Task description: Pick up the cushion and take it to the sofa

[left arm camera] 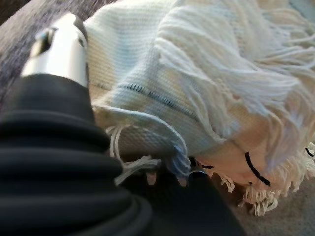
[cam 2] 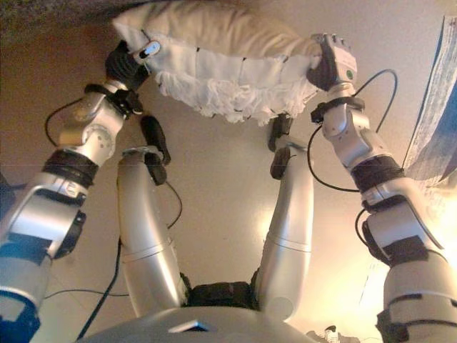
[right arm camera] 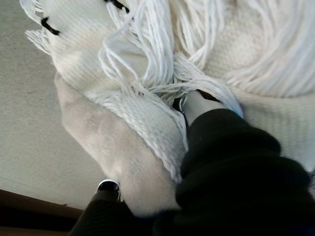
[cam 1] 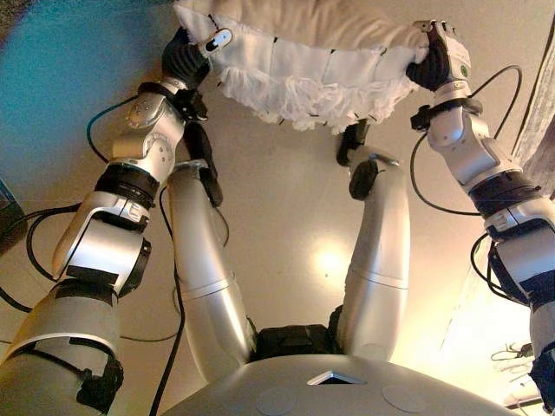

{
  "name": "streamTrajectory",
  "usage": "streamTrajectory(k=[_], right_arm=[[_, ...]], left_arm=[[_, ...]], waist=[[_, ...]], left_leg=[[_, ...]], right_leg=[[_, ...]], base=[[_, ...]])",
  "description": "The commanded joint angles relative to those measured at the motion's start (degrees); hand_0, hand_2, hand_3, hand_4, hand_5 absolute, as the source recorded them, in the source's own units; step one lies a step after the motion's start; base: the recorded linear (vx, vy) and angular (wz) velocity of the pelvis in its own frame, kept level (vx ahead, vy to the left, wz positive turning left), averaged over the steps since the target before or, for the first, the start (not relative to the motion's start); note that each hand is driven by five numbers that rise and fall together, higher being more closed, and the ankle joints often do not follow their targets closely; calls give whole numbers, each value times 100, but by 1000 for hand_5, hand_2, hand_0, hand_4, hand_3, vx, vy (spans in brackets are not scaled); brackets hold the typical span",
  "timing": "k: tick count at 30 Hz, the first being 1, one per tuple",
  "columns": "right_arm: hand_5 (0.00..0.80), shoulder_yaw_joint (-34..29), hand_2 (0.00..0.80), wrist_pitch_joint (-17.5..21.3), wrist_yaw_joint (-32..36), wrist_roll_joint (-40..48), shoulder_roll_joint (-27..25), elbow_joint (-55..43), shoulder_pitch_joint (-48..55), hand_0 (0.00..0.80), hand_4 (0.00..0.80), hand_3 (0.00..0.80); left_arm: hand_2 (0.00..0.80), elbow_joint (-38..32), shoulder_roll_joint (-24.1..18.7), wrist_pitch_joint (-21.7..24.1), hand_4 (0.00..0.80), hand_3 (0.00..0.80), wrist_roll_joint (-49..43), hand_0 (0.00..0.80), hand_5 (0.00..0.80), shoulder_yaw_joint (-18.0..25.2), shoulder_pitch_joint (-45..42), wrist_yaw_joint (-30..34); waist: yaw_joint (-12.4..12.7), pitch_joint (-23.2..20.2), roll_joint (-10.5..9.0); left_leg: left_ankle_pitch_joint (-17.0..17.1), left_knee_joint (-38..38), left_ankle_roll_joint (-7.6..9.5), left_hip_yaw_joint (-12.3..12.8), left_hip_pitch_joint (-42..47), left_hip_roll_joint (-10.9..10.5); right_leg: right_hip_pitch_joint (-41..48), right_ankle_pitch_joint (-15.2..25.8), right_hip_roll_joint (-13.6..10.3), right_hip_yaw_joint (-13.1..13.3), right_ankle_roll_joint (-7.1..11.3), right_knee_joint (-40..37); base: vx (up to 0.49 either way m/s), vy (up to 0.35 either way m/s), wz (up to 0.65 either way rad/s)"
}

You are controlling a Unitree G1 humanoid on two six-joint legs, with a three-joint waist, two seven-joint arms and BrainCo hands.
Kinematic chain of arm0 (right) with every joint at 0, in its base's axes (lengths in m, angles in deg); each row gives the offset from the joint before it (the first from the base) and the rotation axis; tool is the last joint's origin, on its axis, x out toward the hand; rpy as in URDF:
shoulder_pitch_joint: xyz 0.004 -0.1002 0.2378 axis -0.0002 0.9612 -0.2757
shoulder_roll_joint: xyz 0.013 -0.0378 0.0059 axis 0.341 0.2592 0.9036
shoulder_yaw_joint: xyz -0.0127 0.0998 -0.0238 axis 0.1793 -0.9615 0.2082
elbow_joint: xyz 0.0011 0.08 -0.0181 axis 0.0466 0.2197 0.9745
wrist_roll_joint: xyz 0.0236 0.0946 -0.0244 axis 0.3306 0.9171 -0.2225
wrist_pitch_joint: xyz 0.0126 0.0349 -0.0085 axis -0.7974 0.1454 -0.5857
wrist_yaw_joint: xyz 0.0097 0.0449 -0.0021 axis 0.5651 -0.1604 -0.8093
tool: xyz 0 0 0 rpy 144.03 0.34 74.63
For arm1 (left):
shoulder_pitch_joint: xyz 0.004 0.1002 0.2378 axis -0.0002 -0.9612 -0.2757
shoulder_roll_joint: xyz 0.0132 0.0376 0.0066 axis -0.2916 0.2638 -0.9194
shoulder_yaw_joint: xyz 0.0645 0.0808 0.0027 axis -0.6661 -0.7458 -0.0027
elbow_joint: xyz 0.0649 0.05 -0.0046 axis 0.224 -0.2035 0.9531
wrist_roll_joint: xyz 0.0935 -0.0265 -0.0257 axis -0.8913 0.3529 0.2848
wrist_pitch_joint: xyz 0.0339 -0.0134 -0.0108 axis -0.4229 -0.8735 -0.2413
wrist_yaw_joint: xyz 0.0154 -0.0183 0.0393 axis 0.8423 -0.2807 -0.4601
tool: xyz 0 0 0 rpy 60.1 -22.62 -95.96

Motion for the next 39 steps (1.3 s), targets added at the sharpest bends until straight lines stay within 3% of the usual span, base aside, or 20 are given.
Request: streamTrajectory(k=[1,15,18,22,28,29,34,39], right_arm=[[800,-135,800,148,-98,7,-195,-424,-187,800,800,800],[800,-347,800,142,-350,88,62,-540,105,800,800,800],[800,-374,800,234,-533,257,179,-534,176,800,800,800],[800,-584,800,648,-847,655,425,-796,530,800,800,800],[800,-1065,800,944,-361,1077,773,-1911,1364,800,800,800],[800,-1118,800,948,-266,1108,806,-2104,1459,800,800,800],[800,-1321,800,877,475,1557,841,-2716,1797,800,800,800],[800,-1557,800,855,1448,2690,789,-2854,2213,800,800,800]], left_arm=[[800,-102,459,127,800,800,-193,800,800,-212,462,501],[800,-325,575,299,800,800,-497,800,800,-242,364,539],[800,-339,604,535,800,800,-541,800,800,-231,320,543],[800,-603,661,1039,800,800,-836,800,800,-92,-71,387],[800,-1640,708,1467,800,800,-1177,800,800,381,-938,-66],[800,-1845,685,1496,800,800,-1207,800,800,426,-1034,-174],[800,-2488,756,1251,800,800,-1374,800,800,704,-1504,-500],[800,-2791,717,904,800,800,-1521,800,800,821,-1982,-728]], waist=[[-49,-75,104],[-72,-75,100],[-72,-75,116],[-54,-75,145],[-64,-75,166],[-70,-75,163],[-47,-85,133],[32,-505,82]], left_leg=[[881,-852,249,221,-250,81],[820,-989,232,212,6,123],[870,-1300,200,260,301,151],[963,-1899,129,306,983,128],[1123,-2770,104,396,2261,122],[1343,-2963,156,414,2374,98],[1411,-3500,217,518,3521,25],[1423,-3978,276,615,4386,-16]], right_leg=[[44,-123,-43,2,-32,383],[316,-79,-15,36,24,173],[612,-36,23,-8,47,-105],[1312,51,119,-53,106,-743],[2610,129,160,-64,105,-1847],[2736,320,176,-71,65,-2087],[3935,343,209,-186,34,-2735],[4755,298,239,-274,27,-3045]], base=[[13,6,-8],[-1,-17,-3],[-10,-9,-6],[-5,16,-10],[12,44,-15],[-39,24,-5],[47,-4,-1],[106,-43,7]])
